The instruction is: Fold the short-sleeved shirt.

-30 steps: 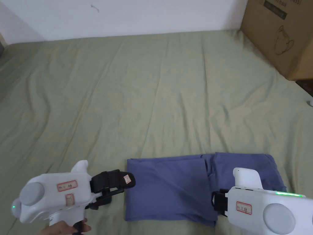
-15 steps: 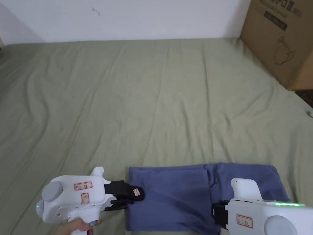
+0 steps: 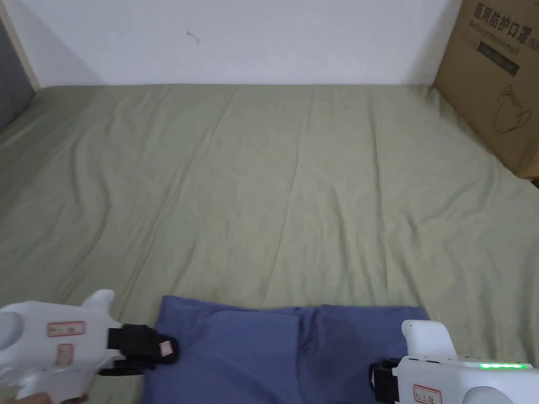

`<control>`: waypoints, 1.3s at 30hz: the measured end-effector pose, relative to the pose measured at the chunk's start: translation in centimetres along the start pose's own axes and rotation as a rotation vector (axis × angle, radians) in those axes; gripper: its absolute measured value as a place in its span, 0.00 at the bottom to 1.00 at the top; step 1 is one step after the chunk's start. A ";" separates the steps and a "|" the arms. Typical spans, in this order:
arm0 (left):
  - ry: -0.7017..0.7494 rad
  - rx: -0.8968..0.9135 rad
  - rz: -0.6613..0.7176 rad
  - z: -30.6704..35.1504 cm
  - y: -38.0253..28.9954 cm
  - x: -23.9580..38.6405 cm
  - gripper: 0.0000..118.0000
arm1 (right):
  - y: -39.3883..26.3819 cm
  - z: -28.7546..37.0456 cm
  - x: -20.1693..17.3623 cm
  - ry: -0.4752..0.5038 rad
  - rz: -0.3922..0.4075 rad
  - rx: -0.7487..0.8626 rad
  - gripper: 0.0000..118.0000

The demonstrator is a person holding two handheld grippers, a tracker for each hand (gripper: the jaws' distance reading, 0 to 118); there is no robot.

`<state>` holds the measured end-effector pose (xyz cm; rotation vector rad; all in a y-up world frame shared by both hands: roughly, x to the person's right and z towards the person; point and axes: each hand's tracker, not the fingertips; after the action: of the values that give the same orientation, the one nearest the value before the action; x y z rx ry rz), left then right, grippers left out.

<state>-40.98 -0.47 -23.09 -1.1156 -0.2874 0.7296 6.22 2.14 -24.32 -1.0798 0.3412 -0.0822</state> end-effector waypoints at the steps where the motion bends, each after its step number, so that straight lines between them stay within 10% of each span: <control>1: 0.066 0.016 -0.004 1.6 0.4 -0.4 0.07 | 0.0 -0.1 0.0 0.002 0.001 0.001 0.00; 15: 0.272 0.101 0.039 7.5 0.8 -0.6 0.07 | -0.9 -1.1 -0.2 0.035 -0.009 -0.027 0.00; 21: 0.138 0.169 -0.074 8.0 1.0 7.4 0.06 | -0.8 -0.8 0.8 0.019 -0.024 -0.018 0.00; 36: -0.083 -0.155 -0.239 -12.1 1.2 21.3 0.07 | -2.6 0.4 4.9 -0.042 -0.098 -0.014 0.00; 39: -0.105 -0.236 -0.212 -15.5 0.4 21.9 0.34 | -2.9 0.7 5.8 -0.059 -0.115 -0.015 0.00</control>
<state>-16.39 3.04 -33.26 -1.2484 -0.5839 0.5761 12.22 -0.02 -22.83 -1.1139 0.2271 -0.1504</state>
